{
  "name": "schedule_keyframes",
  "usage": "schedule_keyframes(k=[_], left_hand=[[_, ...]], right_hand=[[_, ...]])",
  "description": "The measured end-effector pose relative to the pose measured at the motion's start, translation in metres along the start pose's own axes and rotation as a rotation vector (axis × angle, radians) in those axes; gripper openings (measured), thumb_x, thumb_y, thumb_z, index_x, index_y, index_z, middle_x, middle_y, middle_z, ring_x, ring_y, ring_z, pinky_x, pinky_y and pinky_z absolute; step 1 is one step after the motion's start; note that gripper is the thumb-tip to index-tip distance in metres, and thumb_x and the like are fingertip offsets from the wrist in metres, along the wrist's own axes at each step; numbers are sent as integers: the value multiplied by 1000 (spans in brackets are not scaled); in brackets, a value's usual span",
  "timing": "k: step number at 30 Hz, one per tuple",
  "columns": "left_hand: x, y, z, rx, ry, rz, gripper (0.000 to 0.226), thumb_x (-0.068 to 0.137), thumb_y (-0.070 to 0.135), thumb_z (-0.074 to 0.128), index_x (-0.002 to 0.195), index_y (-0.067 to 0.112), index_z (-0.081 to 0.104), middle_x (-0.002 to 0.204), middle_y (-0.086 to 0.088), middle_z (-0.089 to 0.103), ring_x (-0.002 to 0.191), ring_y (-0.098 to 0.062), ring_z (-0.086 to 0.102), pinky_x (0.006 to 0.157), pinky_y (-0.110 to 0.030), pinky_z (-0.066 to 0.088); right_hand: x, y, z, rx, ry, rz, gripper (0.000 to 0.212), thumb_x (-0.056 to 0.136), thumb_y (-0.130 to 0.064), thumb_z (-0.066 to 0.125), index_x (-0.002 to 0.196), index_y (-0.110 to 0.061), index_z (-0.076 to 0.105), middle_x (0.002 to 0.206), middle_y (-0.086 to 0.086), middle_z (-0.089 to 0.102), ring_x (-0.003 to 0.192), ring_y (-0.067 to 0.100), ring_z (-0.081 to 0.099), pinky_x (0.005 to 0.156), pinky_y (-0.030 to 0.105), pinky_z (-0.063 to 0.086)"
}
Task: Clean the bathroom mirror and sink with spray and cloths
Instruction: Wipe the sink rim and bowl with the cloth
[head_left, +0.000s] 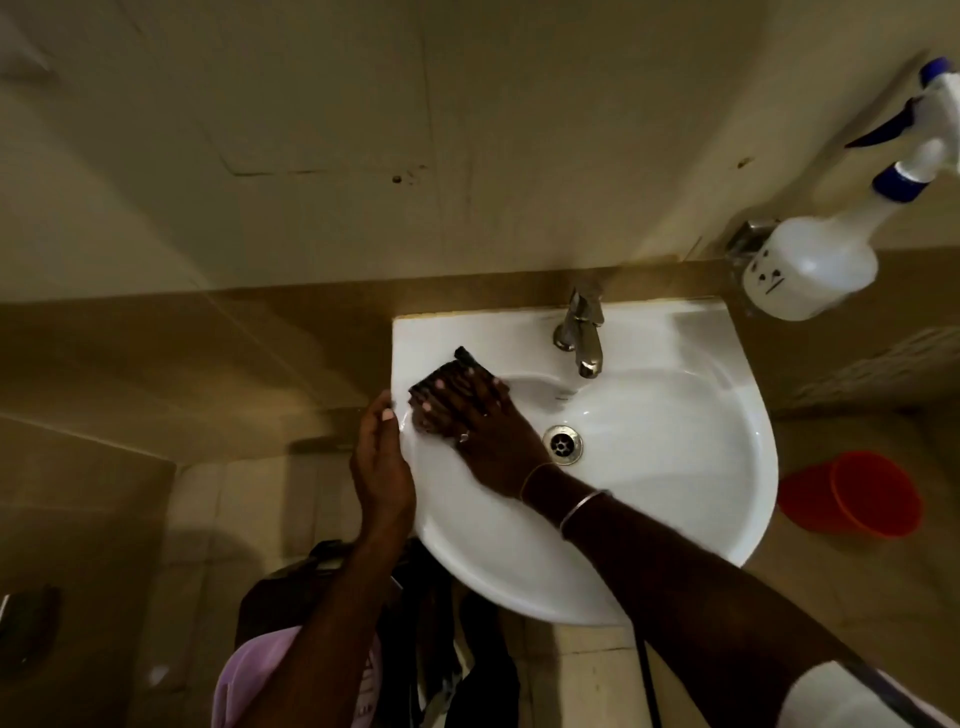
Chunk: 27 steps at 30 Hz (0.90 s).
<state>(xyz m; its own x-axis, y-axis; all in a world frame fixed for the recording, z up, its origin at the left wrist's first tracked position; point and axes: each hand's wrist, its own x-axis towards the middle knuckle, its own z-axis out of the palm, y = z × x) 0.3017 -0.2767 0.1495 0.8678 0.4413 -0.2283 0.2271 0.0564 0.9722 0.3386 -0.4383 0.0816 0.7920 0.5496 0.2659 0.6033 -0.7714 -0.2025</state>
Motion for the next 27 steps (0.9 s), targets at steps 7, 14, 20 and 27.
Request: schedule_keyframes(k=[7,14,20,27], left_hand=[[-4,-5,1,56,8,36,33,109,20,48,138,13,62,130,5,66,104,23,57,86,1,41],[-6,-5,5,63,19,67,34,110,23,47,140,14,61,139,2,64,124,-3,57,94,-1,41],[-8,-4,5,67,19,61,35,110,26,47,140,17,62,138,4,64,124,-6,57,93,-1,42],[-5,-15,4,103,7,81,34,110,25,46,140,20,61,139,6,63,123,0,56,95,0,39]], right_hand=[[-85,106,-26,-198,-183,-132,62,91,-5,59,151,-19,49,157,5,47,152,28,34,127,48,19],[-142,135,-71,-385,-451,264,58,99,-36,45,156,-31,38,159,-3,44,155,33,21,124,61,6],[-158,119,-79,-393,-424,577,65,97,-49,39,158,-29,34,164,1,35,156,42,9,121,67,2],[-136,107,-29,-205,-314,636,75,103,-55,25,164,-20,0,171,16,-7,154,47,-13,121,67,-7]])
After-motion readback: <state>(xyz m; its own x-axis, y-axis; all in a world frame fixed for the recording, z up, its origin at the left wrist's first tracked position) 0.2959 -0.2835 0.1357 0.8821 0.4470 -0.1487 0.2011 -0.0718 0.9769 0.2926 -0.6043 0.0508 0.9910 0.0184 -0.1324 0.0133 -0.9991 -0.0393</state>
